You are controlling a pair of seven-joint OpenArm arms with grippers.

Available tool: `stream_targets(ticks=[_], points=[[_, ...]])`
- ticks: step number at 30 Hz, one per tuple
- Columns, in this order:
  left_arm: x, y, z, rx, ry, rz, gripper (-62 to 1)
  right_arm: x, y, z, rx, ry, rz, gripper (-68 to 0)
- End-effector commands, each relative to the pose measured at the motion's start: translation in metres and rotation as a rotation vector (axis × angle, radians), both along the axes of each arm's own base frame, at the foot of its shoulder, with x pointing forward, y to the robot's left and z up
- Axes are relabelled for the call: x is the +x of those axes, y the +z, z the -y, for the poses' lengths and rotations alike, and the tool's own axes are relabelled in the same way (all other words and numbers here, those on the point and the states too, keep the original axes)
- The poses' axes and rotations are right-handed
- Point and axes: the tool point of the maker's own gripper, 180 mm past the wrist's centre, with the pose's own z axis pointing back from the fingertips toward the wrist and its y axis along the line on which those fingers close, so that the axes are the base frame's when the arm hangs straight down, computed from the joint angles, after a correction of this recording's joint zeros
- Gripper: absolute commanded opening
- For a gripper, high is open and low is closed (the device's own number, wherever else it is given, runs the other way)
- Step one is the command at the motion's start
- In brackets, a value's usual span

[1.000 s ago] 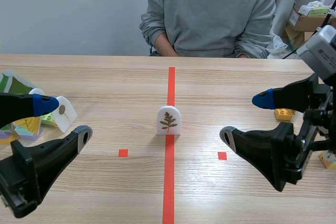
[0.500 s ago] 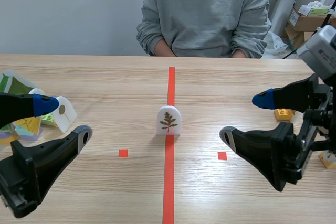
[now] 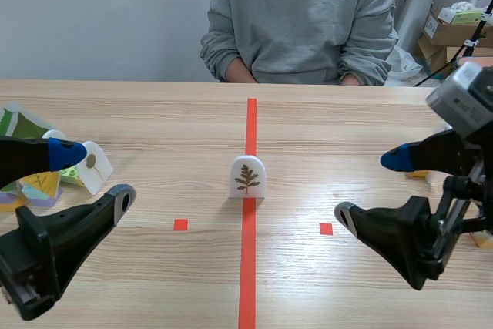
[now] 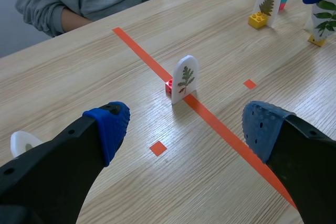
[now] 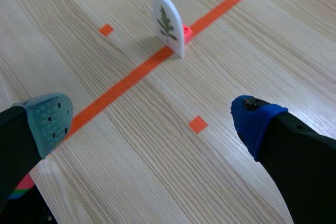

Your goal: Do the leaf sorting experiment

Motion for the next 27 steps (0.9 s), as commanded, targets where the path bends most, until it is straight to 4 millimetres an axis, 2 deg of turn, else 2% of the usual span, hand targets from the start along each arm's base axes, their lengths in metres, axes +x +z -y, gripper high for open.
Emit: stream_targets(ticks=[1,8,13,21,27], points=[[0.001,0.008,0.004,-0.026,-0.007,0.024,-14.2,0.013,0.009,0.004,0.01,-0.011,0.041,-5.2],[0.001,0.008,0.004,-0.026,-0.007,0.024,-14.2,0.049,-0.003,0.021,-0.042,-0.046,0.055,-5.2],[0.001,0.008,0.004,-0.028,-0.005,0.025,-14.2,0.071,-0.017,0.021,-0.04,-0.046,0.046,-5.2],[0.001,0.008,0.004,-0.028,-0.005,0.024,-14.2,0.088,-0.04,-0.001,-0.106,0.052,0.053,-5.2],[0.001,0.008,0.004,-0.03,-0.003,0.024,-14.2,0.103,-0.043,-0.03,-0.087,0.094,0.067,-5.2]])
